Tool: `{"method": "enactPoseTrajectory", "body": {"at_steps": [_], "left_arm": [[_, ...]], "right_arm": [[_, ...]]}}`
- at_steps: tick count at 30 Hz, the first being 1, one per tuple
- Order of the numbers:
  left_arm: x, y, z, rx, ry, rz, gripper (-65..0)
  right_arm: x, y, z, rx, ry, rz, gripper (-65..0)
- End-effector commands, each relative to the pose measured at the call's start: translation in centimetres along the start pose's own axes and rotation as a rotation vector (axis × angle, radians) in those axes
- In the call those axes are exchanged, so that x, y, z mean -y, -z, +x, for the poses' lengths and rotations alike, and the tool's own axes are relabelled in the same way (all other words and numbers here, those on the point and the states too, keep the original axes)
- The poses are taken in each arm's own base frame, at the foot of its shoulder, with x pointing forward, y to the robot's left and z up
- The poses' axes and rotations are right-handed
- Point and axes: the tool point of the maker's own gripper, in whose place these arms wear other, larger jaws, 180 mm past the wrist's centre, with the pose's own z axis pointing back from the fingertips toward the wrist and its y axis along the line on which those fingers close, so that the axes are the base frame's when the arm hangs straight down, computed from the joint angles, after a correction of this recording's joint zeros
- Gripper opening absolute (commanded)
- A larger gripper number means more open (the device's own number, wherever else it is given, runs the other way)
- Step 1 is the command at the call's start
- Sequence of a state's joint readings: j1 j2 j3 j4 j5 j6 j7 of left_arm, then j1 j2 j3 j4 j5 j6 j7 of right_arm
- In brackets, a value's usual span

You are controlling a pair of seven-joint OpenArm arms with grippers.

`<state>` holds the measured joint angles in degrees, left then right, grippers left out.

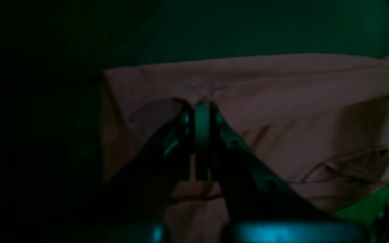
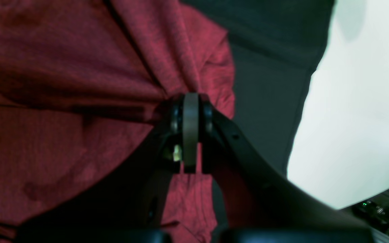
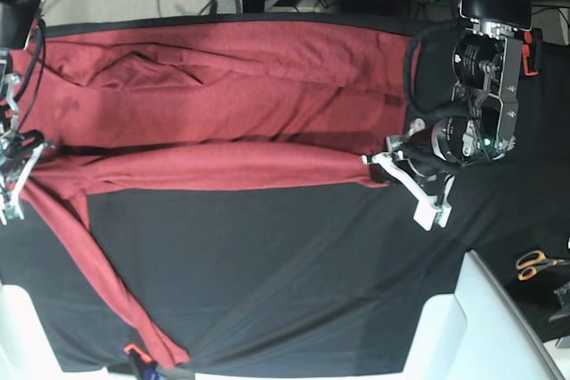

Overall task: Fold the T-shirt properly
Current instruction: 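Lower the folded edge onto the shirt body with both grippers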

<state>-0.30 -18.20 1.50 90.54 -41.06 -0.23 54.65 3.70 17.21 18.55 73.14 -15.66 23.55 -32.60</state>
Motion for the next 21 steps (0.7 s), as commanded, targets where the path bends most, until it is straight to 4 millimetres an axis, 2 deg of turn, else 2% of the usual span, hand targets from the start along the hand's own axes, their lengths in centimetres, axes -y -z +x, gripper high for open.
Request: {"method": "enactPoseTrajectory", "body": {"at_steps": [1,8,9,12,21], "left_arm": [[0.3,-0.6,1.6,0.048,0.017,-0.010,-65.0],[-0.5,-0.8,1.0,0.031,0.028,0.009,-65.0],[-0.6,-0.9,1.0,0.030,0.032,0.012,-65.0],[-1.0,-1.0,0.4,0.020,0.026,0.018,-65.0],[-1.5,-1.1,-0.3,0.002,0.033,0.030,-65.0]], "right_arm": [[1.7,-0.5,0.9,0.026,-0.001,-0.042,-65.0],[0.8,-0.5,-1.5,-0.042,0.021,-0.028,-65.0],[1.4,-0.8,-1.7,-0.038,0.047,-0.042,-65.0],[1.1,-1.2,-1.5,-0.025,0.074,-0.045,-65.0],[-1.6,-1.2,-3.9,-0.065,0.074,-0.002,-65.0]]}}
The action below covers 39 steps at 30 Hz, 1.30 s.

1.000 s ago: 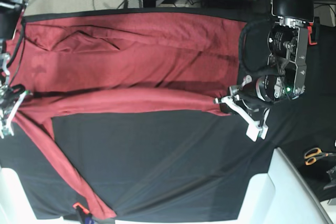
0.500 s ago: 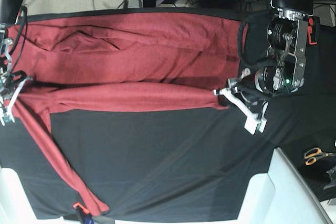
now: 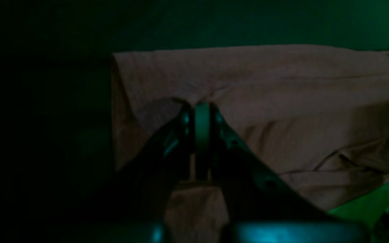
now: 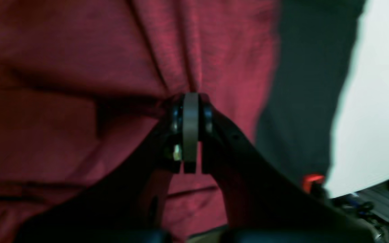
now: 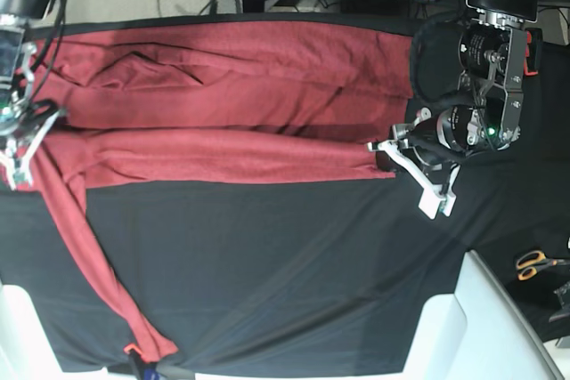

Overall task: Fold the T-shirt properly
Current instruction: 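Lower the folded edge onto the shirt body with both grippers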

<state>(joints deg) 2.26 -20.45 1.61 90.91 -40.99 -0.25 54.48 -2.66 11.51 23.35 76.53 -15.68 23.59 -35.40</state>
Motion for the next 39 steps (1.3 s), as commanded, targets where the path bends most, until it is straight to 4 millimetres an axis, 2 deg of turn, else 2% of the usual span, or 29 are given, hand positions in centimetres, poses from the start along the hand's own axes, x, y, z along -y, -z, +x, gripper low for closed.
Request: {"method": "enactPoseTrajectory", "body": {"at_steps": [1,4,17,25,28,39], "left_arm": [[0.1,-0.6,1.3,0.040,0.020,-0.006,-65.0],[0.3,-1.2,1.8,0.056,0.041,-0.007,-65.0],[0.2,-1.2,-1.2,0.006,0.031,-0.006,-65.0],[0.0,-1.2,-1.9,-0.007,0.029,-0.001,-65.0],[0.1,-1.2,-2.1,-0.013,0.030,-0.001,-65.0],[-0.1,-1.2,-4.3,-0.053,0.013,0.000,-65.0]], "right_arm": [[2.1,-0.6,1.5,0.041,-0.004,-0.052,-65.0],[1.8,-0.6,0.7,0.027,-0.006,-0.048,-65.0],[2.5,-0.7,0.7,0.028,-0.010,-0.063,-65.0],[2.4,-0.7,0.6,0.025,-0.011,-0.062,-65.0],[3.4,-0.8,0.4,0.013,-0.021,-0.080,-65.0],[3.6,-0.7,-0.2,-0.023,-0.022,-0.082,-65.0]]}}
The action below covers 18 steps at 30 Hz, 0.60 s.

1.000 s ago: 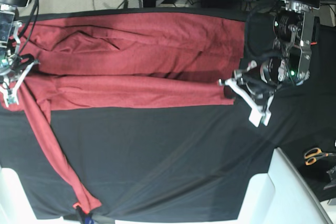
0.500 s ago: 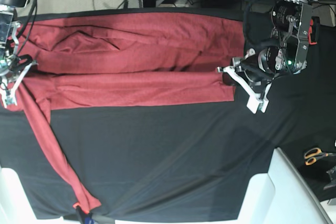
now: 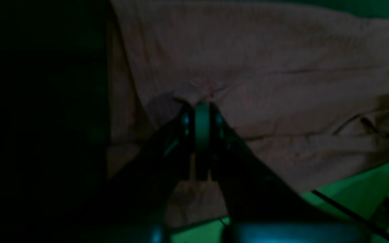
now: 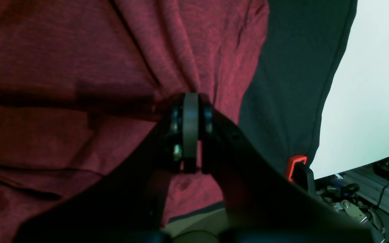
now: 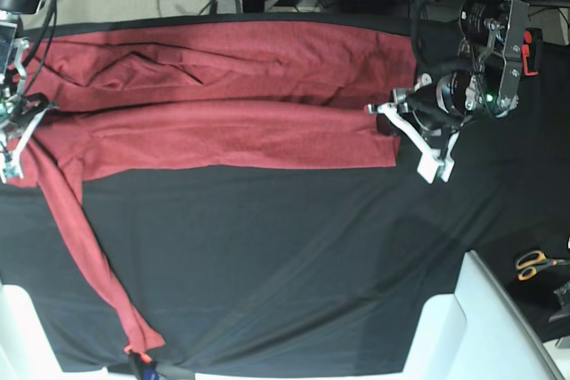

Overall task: Fold the T-shirt properly
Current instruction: 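Lower the folded edge onto the shirt body with both grippers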

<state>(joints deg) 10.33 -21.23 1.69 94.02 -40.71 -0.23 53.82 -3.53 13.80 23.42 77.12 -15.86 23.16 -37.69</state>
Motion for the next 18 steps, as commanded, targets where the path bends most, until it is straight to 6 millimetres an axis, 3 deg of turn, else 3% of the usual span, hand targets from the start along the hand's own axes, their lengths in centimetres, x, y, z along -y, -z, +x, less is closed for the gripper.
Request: {"method": "enactPoseTrajectory", "body": {"at_steps": [1,18], "left_arm": [[0.19,-0.43,0.86,0.026,0.013,-0.009,-65.0],[0.14,-0.41,0.63,0.025,0.010,-0.008,-65.0]], "right_arm": [[1.58,-0.30,0.98,0.025,0.001,-0.037,-65.0],[1.13,-0.23,0.72,0.018,0.004,-0.028,-64.8]]}}
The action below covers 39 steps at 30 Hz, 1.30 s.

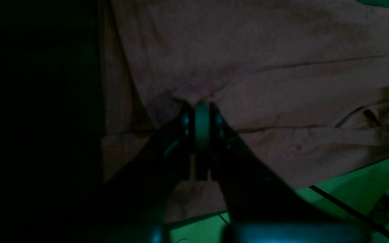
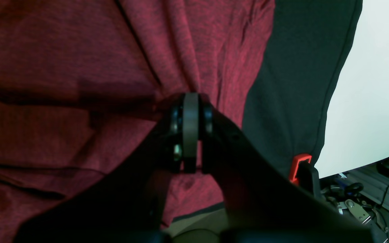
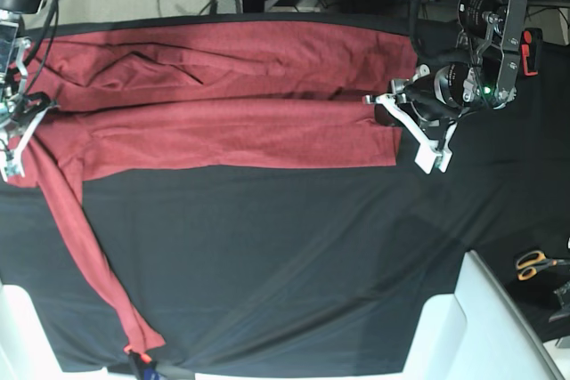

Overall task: Fold the T-shirt properly
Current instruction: 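Lower the folded edge onto the shirt body with both grippers, then open both grippers and lift them away from the shirt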

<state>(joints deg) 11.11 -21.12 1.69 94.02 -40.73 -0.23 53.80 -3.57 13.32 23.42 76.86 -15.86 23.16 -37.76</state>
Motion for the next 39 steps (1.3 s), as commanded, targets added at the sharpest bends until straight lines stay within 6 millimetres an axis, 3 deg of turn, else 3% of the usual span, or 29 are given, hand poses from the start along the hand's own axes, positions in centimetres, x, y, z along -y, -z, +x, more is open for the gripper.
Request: {"method": "enactPoseTrajectory", "body": {"at_steps": [1,3,6,7,10,12,13,15,17,20,24,27,29,31,35,38,39], "left_arm": [[0.1,-0.5,1.3,0.037,0.015,-0.007,-65.0],[0.1,-0.5,1.4,0.037,0.016,-0.007,-65.0],[0.0,-0.5,1.3,0.034,0.012,-0.002,-65.0],[-0.1,-0.5,1.3,0.034,0.013,-0.001,-61.4],[-0.4,-0.7,1.6,0.043,0.010,0.006,-34.6],[-0.4,-0.8,1.9,0.050,0.011,0.008,-19.9],[-0.5,-0.8,2.1,0.054,0.011,0.008,-13.7],[-0.4,-0.9,2.6,0.064,0.014,0.007,-8.4],[-0.5,-1.4,3.7,0.098,0.015,0.011,-8.9],[-2.2,-3.0,6.0,0.178,-0.044,0.040,-8.9],[-5.0,-5.3,8.2,0.277,-0.116,0.092,-8.9],[-7.4,-6.8,8.2,0.313,-0.162,0.141,-8.9],[-9.5,-8.1,7.0,0.321,-0.205,0.190,-10.5],[-10.9,-9.2,6.1,0.328,-0.207,0.213,-17.8],[-12.5,-10.6,3.0,0.297,-0.159,0.226,-41.8],[-14.0,-11.9,0.7,0.272,-0.149,0.259,-61.9],[-14.5,-12.3,-0.1,0.262,-0.158,0.274,-65.0]], "right_arm": [[1.5,-0.3,0.9,0.022,0.001,-0.036,-64.8],[1.5,-0.3,0.9,0.022,0.001,-0.036,-62.9],[1.5,-0.4,1.0,0.025,0.005,-0.036,-49.4],[1.6,-0.4,1.1,0.028,0.006,-0.036,-44.4],[1.8,-0.5,1.7,0.040,0.009,-0.041,-30.2],[2.2,-0.7,2.4,0.054,0.020,-0.048,-25.2],[2.8,-0.7,2.3,0.056,0.040,-0.059,-24.0],[4.3,-1.2,2.9,0.077,0.081,-0.086,-23.7],[5.0,-1.7,4.0,0.109,0.093,-0.101,-23.7],[6.3,-2.3,7.2,0.176,0.104,-0.114,-23.4],[5.3,-1.4,12.4,0.279,0.089,-0.010,-23.7],[4.7,0.6,15.1,0.304,0.123,0.084,-23.7],[3.9,2.0,16.5,0.305,0.168,0.152,-23.7],[3.1,3.2,17.6,0.325,0.212,0.215,-23.7],[2.3,4.6,18.5,0.396,0.312,0.280,-23.7],[3.2,5.8,17.6,0.396,0.393,0.236,-23.7],[3.3,6.1,17.2,0.390,0.407,0.232,-23.7]]}}
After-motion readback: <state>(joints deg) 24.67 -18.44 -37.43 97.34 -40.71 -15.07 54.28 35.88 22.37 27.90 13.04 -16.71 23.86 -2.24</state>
